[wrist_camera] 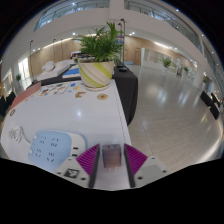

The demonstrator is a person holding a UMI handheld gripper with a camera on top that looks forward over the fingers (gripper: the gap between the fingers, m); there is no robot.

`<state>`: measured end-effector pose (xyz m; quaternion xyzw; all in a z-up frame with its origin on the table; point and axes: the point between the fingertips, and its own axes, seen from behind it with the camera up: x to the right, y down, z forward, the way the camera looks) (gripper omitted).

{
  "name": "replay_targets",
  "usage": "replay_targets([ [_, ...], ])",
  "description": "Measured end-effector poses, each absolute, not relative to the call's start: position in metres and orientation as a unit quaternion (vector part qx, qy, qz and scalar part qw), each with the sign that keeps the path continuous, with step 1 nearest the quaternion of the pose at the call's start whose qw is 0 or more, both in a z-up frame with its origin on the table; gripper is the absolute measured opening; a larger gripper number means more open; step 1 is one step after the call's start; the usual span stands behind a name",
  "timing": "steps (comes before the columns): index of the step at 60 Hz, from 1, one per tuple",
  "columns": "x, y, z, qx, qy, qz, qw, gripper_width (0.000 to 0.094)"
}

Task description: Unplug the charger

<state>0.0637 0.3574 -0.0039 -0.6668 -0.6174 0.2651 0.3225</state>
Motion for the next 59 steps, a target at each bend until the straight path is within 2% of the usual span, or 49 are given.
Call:
replay_targets([
  [1, 0.063, 0.358, -0.003, -0.667, -0.617, 0.265, 0.323, 0.0533],
  [5, 0.064, 0.361, 0.009, -0.66, -0.62, 0.259, 0.336, 0.0682],
  [9, 0.072, 0.359, 0.029, -0.656, -0.618, 0.256, 0.349, 0.0874],
  [11, 0.078, 0.36, 0.046, -0.656, -0.615, 0.261, 0.352, 0.0827],
  [23, 0.17, 0.33, 0.137, -0.679, -0.59, 0.279, 0.337, 0.0854],
  [31, 0.246, 0.312, 0.173, -0.687, -0.583, 0.28, 0.33, 0.0853],
  [43, 0.341, 0.29, 0.182, -0.692, -0.591, 0.274, 0.311, 0.085],
  [59, 0.376, 0.283, 0.182, -0.673, -0.607, 0.28, 0.317, 0.0854],
])
